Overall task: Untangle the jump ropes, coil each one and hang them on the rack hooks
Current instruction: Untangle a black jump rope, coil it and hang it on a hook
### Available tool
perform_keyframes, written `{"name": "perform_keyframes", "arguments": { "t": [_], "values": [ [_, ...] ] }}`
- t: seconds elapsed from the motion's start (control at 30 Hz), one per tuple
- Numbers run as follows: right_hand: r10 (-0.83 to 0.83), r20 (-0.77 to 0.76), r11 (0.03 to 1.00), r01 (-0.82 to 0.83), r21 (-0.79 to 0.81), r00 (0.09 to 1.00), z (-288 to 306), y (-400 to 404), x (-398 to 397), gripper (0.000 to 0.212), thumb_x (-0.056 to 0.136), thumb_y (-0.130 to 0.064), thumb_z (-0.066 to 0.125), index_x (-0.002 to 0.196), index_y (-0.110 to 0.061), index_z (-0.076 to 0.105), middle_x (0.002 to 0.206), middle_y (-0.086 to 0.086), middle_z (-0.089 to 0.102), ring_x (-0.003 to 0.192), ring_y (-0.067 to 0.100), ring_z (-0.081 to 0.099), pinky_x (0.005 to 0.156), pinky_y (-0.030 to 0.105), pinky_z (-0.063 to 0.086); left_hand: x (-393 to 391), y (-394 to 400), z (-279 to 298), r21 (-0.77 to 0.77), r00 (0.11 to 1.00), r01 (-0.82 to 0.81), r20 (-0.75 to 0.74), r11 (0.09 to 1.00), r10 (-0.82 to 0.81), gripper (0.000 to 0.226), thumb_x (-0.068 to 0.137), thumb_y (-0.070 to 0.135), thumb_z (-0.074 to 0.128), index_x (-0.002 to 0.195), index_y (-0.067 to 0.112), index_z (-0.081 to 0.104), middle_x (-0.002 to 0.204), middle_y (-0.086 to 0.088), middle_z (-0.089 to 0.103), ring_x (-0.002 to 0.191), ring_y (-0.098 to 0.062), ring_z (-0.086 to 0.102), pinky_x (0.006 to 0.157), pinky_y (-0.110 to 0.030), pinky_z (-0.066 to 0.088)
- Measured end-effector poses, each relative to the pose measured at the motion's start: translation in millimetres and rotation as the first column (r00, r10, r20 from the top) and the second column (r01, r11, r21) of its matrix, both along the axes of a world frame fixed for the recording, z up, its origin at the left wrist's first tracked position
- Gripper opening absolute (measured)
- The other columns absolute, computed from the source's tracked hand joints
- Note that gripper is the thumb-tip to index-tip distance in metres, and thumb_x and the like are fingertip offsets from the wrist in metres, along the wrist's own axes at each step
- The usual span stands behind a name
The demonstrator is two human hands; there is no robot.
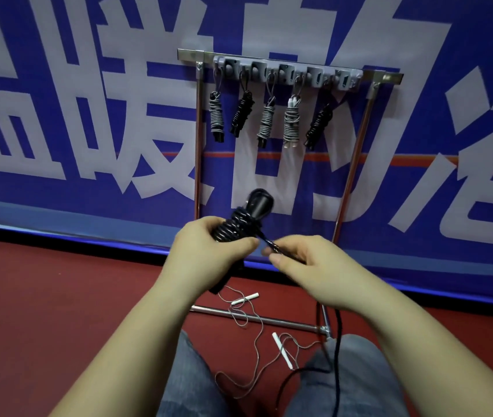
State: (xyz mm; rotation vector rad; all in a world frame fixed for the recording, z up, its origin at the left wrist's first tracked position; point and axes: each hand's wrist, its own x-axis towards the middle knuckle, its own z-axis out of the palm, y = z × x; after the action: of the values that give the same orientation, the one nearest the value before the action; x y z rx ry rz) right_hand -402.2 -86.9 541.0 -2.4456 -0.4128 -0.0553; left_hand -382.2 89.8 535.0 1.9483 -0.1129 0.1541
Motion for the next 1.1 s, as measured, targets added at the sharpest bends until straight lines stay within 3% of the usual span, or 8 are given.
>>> {"name": "perform_keyframes", "arguments": {
  "t": [0.17,0.33,0.5,0.6,0.7,0.8,0.93,1.1],
  "values": [
    [0.019,0.005,0.998,-0.018,-0.061,1.000,15,-3,-16,0.025,0.087,-0.046,0.055,0.088,-0.024,0.066,0.079,0.007,0.066,0.075,0.025,0.061,0.070,0.042,0.049,8,12,-9,0.230,0.991,-0.130,0.037,0.964,0.125,0.019,0.071,0.037,0.075,0.080,0.027,0.062,0.068,0.007,0.064,0.064,-0.004,0.058,0.051,-0.021,0.041],
    [0.079,0.174,0.991,-0.058,-0.124,0.982,43,7,-14,0.024,0.081,-0.043,0.062,0.076,-0.020,0.068,0.061,0.000,0.058,0.056,0.010,0.049,0.052,0.022,0.036,2,-2,-10,0.354,0.997,0.065,0.005,0.933,-0.072,0.020,0.068,0.037,0.077,0.080,0.030,0.062,0.065,0.010,0.066,0.060,0.004,0.059,0.049,-0.010,0.040],
    [0.048,0.230,0.998,-0.037,-0.054,0.972,66,-5,9,0.027,0.082,-0.042,0.061,0.071,-0.018,0.069,0.069,0.009,0.064,0.066,0.022,0.058,0.064,0.033,0.046,-11,-2,7,0.363,0.952,0.274,0.027,0.891,-0.304,0.025,0.067,0.036,0.080,0.085,0.028,0.064,0.064,0.008,0.064,0.052,-0.001,0.054,0.050,-0.015,0.041],
    [0.076,0.146,0.988,-0.094,0.121,0.986,69,-9,15,0.021,0.082,-0.038,0.061,0.066,-0.027,0.067,0.060,-0.007,0.065,0.060,0.000,0.058,0.064,0.019,0.045,-21,-1,19,0.271,0.910,0.380,0.065,0.885,-0.410,0.025,0.067,0.031,0.081,0.087,0.027,0.065,0.061,0.007,0.061,0.047,-0.001,0.050,0.049,-0.016,0.041],
    [0.106,0.010,0.946,-0.104,0.306,0.994,69,-8,18,0.022,0.086,-0.028,0.059,0.069,-0.014,0.064,0.040,-0.014,0.050,0.039,-0.002,0.046,0.047,0.005,0.034,-26,2,26,0.254,0.888,0.403,0.127,0.879,-0.443,0.027,0.066,0.031,0.082,0.087,0.027,0.066,0.067,0.005,0.062,0.052,-0.003,0.052,0.052,-0.018,0.043],
    [0.211,-0.143,0.877,-0.123,0.465,0.967,65,-11,21,0.026,0.079,-0.036,0.064,0.068,-0.013,0.068,0.043,-0.006,0.041,0.038,0.008,0.036,0.042,0.016,0.032,-30,3,29,0.216,0.873,0.433,0.143,0.875,-0.467,0.028,0.066,0.029,0.082,0.089,0.029,0.066,0.073,0.001,0.065,0.057,-0.007,0.057,0.056,-0.022,0.048],
    [0.244,-0.295,0.848,-0.056,0.527,0.924,56,-12,25,0.025,0.074,-0.035,0.059,0.065,-0.012,0.064,0.050,0.000,0.050,0.042,0.010,0.048,0.044,0.018,0.038,-34,5,29,0.221,0.882,0.409,0.152,0.885,-0.446,0.027,0.065,0.029,0.083,0.087,0.029,0.067,0.070,0.002,0.065,0.056,-0.010,0.059,0.055,-0.026,0.048],
    [0.195,-0.329,0.795,0.048,0.605,0.924,42,-2,27,0.051,0.097,-0.012,0.035,0.048,-0.020,0.049,0.043,-0.006,0.032,0.039,0.004,0.023,0.043,0.019,0.015,-29,4,32,0.032,0.943,0.277,0.186,0.960,-0.278,0.021,0.066,0.026,0.081,0.082,0.024,0.068,0.055,0.004,0.060,0.048,-0.007,0.054,0.046,-0.020,0.042]
  ]
}}
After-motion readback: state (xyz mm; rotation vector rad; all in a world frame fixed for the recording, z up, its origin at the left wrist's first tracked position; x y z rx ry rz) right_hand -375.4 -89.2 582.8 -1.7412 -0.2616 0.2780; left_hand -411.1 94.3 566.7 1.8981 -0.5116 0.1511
